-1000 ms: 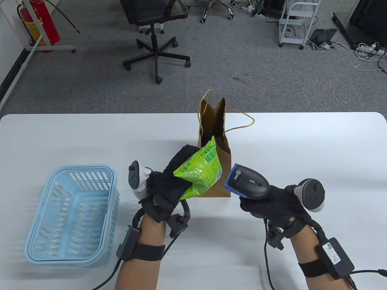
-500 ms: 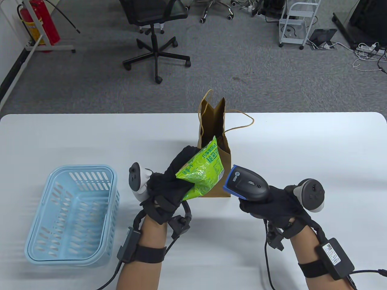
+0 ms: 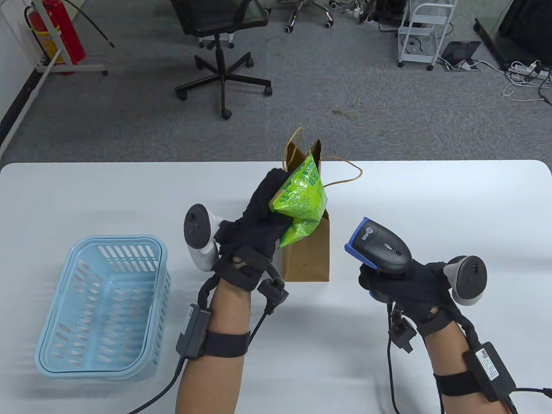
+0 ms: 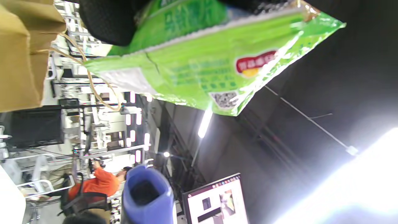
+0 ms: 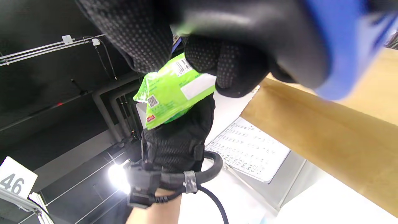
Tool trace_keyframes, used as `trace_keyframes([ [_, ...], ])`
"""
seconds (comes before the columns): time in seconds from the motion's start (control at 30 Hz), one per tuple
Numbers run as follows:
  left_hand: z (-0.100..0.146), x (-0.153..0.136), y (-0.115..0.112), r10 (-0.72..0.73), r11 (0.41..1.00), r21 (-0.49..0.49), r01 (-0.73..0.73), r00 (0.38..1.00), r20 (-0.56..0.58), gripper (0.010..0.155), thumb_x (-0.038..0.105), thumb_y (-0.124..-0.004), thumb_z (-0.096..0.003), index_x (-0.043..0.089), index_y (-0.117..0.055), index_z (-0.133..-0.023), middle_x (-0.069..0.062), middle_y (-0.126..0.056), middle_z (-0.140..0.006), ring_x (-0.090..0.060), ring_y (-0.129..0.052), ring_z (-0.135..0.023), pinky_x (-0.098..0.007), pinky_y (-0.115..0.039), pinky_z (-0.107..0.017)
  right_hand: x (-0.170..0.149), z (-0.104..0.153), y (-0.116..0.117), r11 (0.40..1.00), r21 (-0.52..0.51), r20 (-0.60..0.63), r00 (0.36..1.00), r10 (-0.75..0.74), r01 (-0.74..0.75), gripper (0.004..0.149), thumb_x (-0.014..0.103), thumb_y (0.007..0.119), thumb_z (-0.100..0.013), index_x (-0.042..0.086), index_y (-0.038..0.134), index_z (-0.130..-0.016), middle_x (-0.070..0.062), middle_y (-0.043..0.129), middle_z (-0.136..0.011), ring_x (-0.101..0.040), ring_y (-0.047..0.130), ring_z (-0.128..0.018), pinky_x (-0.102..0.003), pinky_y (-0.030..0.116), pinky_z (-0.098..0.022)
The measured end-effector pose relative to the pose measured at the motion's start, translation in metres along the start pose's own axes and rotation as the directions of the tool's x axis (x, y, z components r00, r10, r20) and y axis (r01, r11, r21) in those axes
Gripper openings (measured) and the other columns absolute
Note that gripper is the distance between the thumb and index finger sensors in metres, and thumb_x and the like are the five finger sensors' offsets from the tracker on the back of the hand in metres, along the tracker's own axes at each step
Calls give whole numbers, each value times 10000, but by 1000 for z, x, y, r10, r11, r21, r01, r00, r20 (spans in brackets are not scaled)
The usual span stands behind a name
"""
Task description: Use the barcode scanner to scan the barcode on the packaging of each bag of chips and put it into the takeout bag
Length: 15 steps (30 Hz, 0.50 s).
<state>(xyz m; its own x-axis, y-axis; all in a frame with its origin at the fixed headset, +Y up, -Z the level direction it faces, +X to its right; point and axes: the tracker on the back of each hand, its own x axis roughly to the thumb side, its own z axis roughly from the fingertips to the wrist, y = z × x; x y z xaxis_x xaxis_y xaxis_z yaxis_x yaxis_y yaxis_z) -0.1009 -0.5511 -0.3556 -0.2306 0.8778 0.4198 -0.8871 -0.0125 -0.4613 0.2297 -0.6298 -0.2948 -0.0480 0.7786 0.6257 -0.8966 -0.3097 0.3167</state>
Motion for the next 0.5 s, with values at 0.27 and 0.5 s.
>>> trace_keyframes([
  [0.27,-35,-10,6,-126,990,30,137,964,-233,688,271,-680,-604,224,-326,-1192,-95,-339,-1229,-511,-468,-1111,-623,-608,-741,-2,3,-8,1000,-28,-10,1000,0,0,620,390,844,-565,30,675,-1041,-153,905,-784,-304,1041,-558,-520,883,-451],
  [0.5,-43,-18,11,-213,968,39,250,890,-403,676,236,-692,-592,168,-377,-1186,-152,-399,-1209,-539,-463,-1089,-607,-656,-714,-1,2,-11,999,-36,-12,1000,-6,5,621,390,843,-566,32,673,-1043,-151,903,-788,-305,1039,-561,-519,882,-454],
])
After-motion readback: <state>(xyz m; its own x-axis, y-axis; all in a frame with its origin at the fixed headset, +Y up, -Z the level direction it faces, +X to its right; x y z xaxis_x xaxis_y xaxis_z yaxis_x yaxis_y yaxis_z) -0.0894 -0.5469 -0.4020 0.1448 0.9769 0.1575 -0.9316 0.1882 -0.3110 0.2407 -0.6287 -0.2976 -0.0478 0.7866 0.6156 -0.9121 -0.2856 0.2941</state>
